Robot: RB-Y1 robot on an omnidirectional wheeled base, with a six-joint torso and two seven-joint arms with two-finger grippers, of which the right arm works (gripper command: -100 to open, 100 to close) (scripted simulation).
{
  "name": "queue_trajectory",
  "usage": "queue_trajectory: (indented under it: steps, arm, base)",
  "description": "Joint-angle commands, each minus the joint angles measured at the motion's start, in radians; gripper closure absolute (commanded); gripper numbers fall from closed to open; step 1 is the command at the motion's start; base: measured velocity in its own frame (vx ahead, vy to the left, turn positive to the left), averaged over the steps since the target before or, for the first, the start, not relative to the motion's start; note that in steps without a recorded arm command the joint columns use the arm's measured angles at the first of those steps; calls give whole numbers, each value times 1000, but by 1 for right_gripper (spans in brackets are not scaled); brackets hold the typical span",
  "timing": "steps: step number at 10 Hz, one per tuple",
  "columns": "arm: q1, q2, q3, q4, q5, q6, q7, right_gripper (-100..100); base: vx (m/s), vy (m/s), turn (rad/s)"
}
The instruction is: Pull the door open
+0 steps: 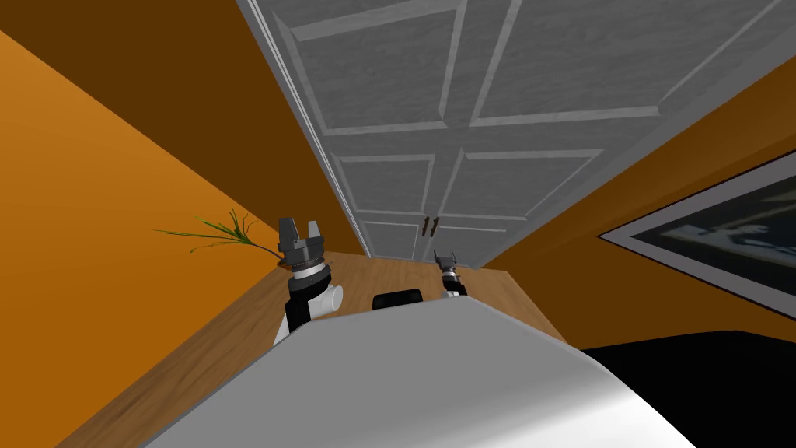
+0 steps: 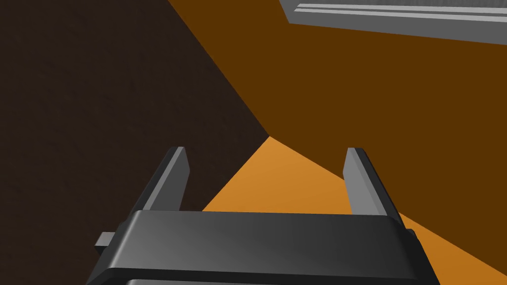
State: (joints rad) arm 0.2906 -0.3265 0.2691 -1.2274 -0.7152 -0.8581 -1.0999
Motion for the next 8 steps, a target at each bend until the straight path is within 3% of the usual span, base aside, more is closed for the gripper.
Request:
queue_trajectory:
  steps: [1,4,8]
  arm:
    - [-8,-8,10,36,-22,-10,-30,-100]
    - [-24,-25,29,106,-72,-24,-91,-100]
    - [-51,-50,55,202,-142,-43,-176,-100]
  base:
    - [84,-38,65]
    - [96,-49,97]
    - [174,-72,118]
